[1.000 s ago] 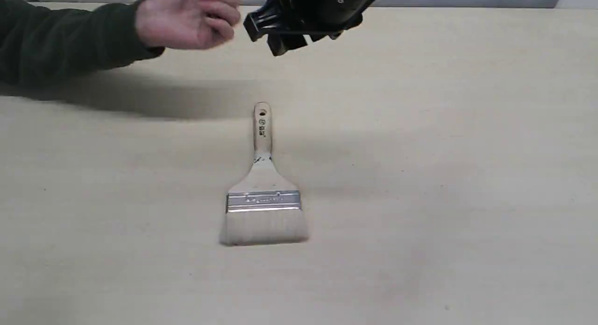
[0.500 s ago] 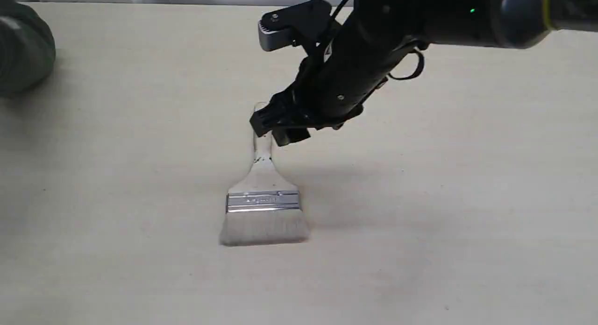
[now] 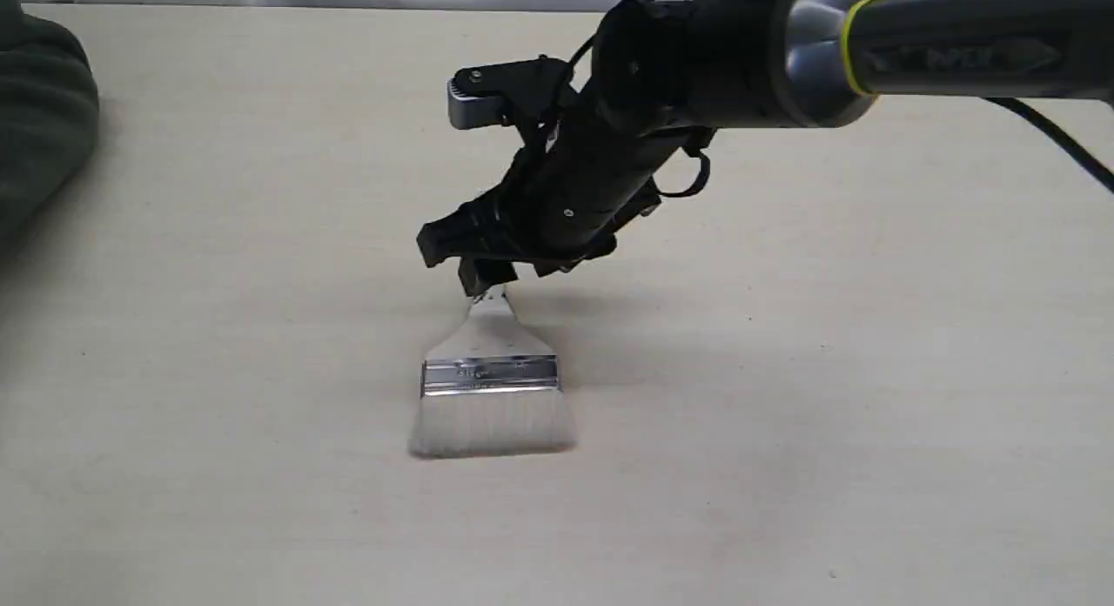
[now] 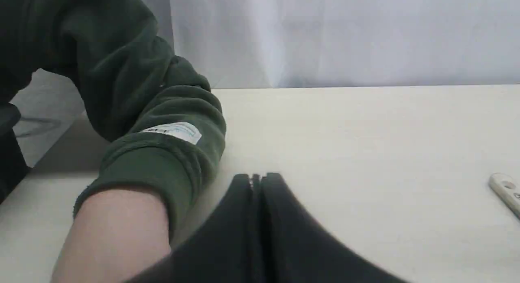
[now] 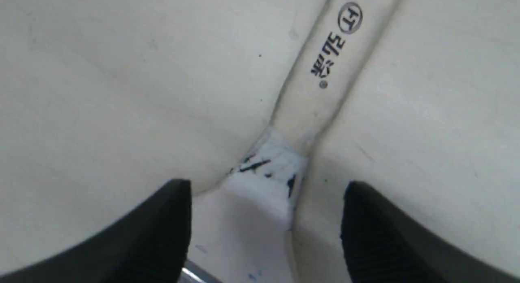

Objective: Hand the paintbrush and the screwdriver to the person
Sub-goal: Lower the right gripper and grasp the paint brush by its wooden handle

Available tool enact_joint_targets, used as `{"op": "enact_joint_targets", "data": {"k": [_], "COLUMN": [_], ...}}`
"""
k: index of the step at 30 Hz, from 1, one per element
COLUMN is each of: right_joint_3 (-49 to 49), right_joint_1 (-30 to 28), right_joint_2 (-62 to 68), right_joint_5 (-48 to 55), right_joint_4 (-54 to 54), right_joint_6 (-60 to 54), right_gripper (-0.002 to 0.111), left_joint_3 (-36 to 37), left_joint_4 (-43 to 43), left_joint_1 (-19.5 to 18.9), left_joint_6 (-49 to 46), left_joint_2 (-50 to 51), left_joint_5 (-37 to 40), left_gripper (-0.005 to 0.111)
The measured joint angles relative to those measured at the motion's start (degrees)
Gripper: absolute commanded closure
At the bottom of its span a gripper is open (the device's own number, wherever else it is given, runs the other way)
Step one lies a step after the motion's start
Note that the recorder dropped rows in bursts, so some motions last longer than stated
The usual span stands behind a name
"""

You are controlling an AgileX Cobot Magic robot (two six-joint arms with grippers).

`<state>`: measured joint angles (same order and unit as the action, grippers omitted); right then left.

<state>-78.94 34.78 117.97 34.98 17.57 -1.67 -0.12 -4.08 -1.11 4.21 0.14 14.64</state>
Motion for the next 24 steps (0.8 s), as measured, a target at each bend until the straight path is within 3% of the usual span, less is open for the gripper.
{"op": "enact_joint_targets", "data": {"k": [24], "right_joint_3": [-4.37], "right_joint_1": [0.0], "right_joint_2": [6.97], "right_joint_5": [0.62], "right_joint_4": [1.5], "right_joint_6": [3.24], "right_gripper": [0.051], "left_joint_3": [0.0], "left_joint_4": [0.0], "left_joint_1": [0.0], "left_joint_6": [0.0], "left_joint_2": [0.0], "left_joint_5": [0.0], "left_gripper": [0.107]}}
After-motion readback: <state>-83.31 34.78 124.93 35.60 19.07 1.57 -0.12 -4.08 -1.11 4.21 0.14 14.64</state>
